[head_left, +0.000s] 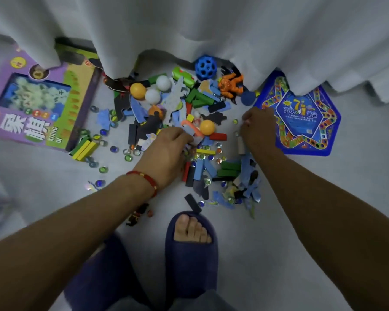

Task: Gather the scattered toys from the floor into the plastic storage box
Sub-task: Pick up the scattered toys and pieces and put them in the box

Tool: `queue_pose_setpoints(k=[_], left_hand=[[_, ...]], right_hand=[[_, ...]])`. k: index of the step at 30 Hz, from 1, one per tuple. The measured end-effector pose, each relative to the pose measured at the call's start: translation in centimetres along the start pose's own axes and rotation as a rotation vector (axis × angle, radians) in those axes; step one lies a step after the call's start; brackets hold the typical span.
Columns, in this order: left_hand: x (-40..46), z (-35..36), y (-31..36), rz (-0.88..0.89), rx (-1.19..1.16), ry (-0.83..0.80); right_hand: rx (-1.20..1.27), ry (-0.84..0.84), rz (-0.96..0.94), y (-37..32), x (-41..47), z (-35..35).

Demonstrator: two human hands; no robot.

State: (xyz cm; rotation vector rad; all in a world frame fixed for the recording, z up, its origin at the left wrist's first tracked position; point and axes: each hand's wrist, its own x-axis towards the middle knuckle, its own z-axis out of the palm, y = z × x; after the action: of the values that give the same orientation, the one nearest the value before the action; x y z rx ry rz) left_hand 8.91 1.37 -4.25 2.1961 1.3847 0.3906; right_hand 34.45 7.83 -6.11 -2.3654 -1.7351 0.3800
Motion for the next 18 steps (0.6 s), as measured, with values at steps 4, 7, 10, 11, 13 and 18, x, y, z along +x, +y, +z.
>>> queue_pose_setpoints(k=[4,7,10,11,13,18], left_hand=[[4.6,0.1,-0.1,0.079,0.213,-0.154],[6.6,0.7,-0.1,0.088,0.306,-0.145],[7.4,1.2,-0.1,0.041,0.376,-0.178],[7.6,1.3,-0.1,0.037,0.389,-0.175],[7.6,1.5,-0.1,0.043,0.418,-0.179],[7.1,0.9,-0.1,0.038,0.524,-0.207]], right_hand=[[0.566,-0.024,0.121,-3.4,-2.4,-0.6],[1.232,-0.204,0.523,-5.0,-3.5,-1.0],[1.725,-0.364,0.774,-5.4,-3.6,-1.5],[1.694,-0.345,0.748,-5.6,-3.3,-1.5],[1.182,-0.267,0.443,-5.8,-2.6,-1.3],[0.147,-0.315,-0.229,-5.8,-1.5,0.5]])
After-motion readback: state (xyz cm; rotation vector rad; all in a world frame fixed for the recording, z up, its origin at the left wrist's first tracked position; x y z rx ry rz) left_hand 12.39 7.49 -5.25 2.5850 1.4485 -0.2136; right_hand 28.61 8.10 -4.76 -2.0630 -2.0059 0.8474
